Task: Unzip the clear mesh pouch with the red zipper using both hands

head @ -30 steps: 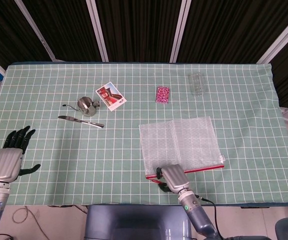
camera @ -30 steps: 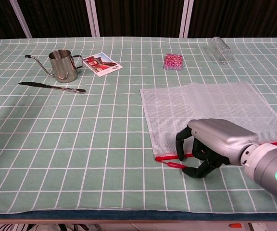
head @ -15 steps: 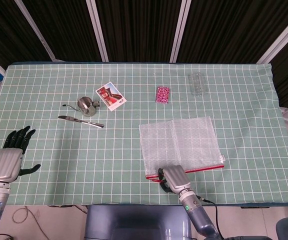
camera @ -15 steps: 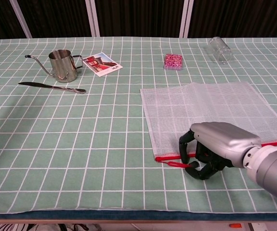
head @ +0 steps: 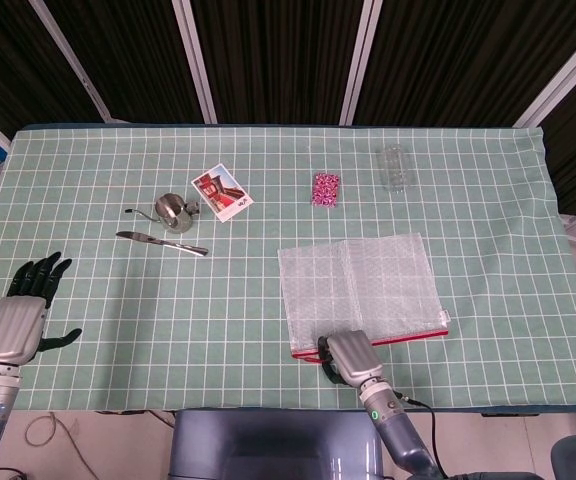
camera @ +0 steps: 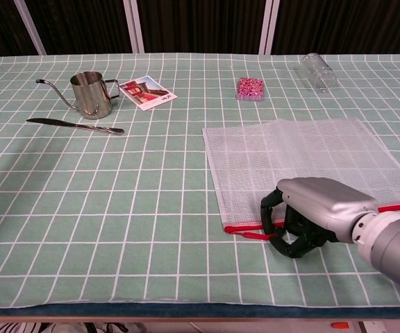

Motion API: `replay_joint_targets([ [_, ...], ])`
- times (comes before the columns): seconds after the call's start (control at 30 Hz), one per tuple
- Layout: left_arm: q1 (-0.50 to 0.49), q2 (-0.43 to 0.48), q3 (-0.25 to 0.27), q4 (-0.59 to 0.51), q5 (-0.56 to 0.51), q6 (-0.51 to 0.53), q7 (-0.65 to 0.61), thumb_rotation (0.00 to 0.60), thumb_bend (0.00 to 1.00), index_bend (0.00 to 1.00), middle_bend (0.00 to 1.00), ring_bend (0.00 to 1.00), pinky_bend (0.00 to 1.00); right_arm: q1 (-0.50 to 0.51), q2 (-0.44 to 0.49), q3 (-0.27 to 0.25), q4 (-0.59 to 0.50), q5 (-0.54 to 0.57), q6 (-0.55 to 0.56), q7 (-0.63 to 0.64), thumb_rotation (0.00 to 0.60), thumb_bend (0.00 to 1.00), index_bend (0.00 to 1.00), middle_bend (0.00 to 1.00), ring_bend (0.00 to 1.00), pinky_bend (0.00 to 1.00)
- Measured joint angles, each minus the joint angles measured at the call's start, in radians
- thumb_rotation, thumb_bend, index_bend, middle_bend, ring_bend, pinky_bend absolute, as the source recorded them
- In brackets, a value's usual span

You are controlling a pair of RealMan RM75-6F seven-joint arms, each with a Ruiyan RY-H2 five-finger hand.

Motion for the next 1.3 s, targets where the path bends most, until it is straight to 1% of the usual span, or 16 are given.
replay_joint_targets([
  [0.13,0.000,0.000,0.000,0.000,0.000,-0.001,0.000,0.600,0.07,0.00,0.00,0.00,0.00,-0.001,-0.004,-0.003,0.007,-0.003,-0.002,0.007,0.600,0.58,0.56,1.00,1.00,0.95],
  [0.4,-0.001,-0.001,-0.001,0.001,0.000,-0.001,0.000,0.600,0.07,0.00,0.00,0.00,0.00,-0.004,-0.007,-0.002,0.015,-0.018,0.001,0.022,0.600,0.58,0.57,1.00,1.00,0.95],
  [0.77,-0.003,-0.005,-0.007,-0.002,-0.004,0.002,0.011,0.600,0.07,0.00,0.00,0.00,0.00,0.005,0.028,0.032,-0.037,-0.067,0.024,0.037,0.600,0.58,0.58,1.00,1.00,0.95],
  [0.97,-0.009,-0.003,-0.015,-0.013,-0.002,0.005,0.026,0.600,0.07,0.00,0.00,0.00,0.00,0.020,0.057,0.068,-0.079,-0.076,0.035,0.027,0.600,0.58,0.60,1.00,1.00,0.95],
  [1.07,-0.017,0.002,-0.021,-0.024,0.002,0.004,0.042,0.600,0.07,0.00,0.00,0.00,0.00,0.033,0.071,0.097,-0.105,-0.078,0.039,0.017,0.600,0.58,0.60,1.00,1.00,0.95],
  [1.23,-0.061,0.022,-0.052,-0.074,0.006,-0.022,0.094,0.600,0.08,0.01,0.00,0.00,0.00,0.072,0.101,0.165,-0.160,-0.061,0.037,-0.016,0.600,0.58,0.61,1.00,1.00,0.95],
  [1.3,-0.090,0.032,-0.071,-0.103,0.003,-0.047,0.119,0.600,0.11,0.06,0.00,0.00,0.00,0.093,0.113,0.196,-0.185,-0.049,0.033,-0.031,0.600,0.58,0.61,1.00,1.00,0.95],
])
